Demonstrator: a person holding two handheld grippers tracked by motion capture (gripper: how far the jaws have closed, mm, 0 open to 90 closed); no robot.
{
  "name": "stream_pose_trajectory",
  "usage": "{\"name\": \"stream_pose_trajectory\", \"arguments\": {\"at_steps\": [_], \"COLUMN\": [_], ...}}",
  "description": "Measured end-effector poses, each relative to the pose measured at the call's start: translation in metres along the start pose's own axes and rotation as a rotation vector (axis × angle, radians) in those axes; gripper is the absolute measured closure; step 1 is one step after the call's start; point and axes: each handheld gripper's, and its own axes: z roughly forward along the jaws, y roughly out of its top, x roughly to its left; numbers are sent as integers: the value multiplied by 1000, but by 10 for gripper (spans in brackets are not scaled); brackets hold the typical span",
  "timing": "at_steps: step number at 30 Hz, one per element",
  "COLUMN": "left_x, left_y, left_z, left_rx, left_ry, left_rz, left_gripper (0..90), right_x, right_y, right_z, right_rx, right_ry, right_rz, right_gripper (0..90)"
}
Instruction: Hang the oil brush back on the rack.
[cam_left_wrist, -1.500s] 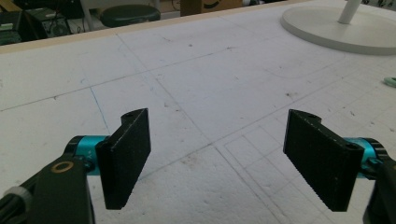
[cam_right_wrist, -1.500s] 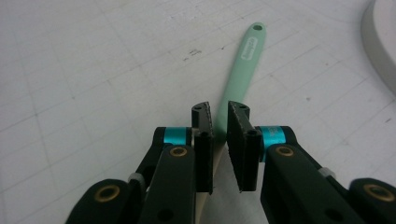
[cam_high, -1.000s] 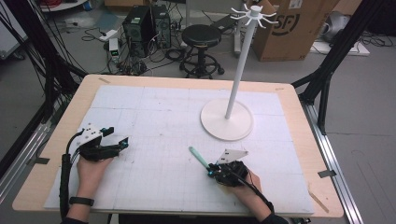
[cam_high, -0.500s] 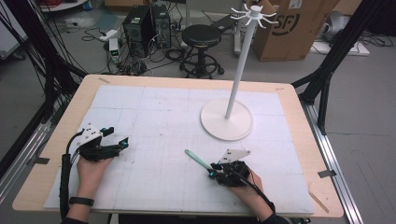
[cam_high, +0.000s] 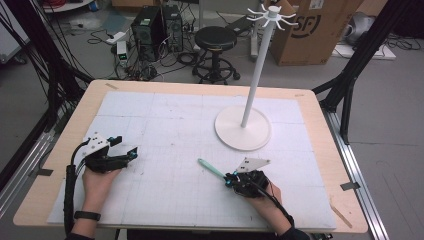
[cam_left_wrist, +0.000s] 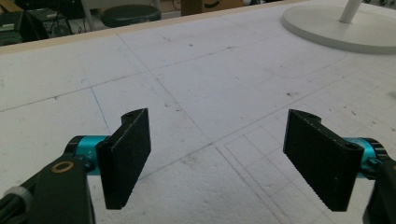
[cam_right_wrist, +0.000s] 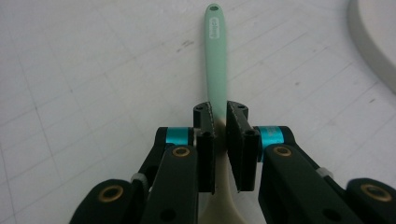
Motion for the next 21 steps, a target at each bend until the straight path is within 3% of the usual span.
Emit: {"name": "stream_pose_trajectory", "arguments": {"at_steps": [10,21], "left_x": [0,0], "left_y": [0,0], "left_z": [0,0], "left_rx": [0,-1], "left_ry": [1,-1], "left_rz": [-1,-3], "left_gripper": [238,238], "right_x": [-19,-51], "right_y": [12,37], "right_z": [-26,-85], "right_rx": [-74,-170], "right_ry": [18,37], "right_rz": [22,43], "right_gripper": [829,828]}}
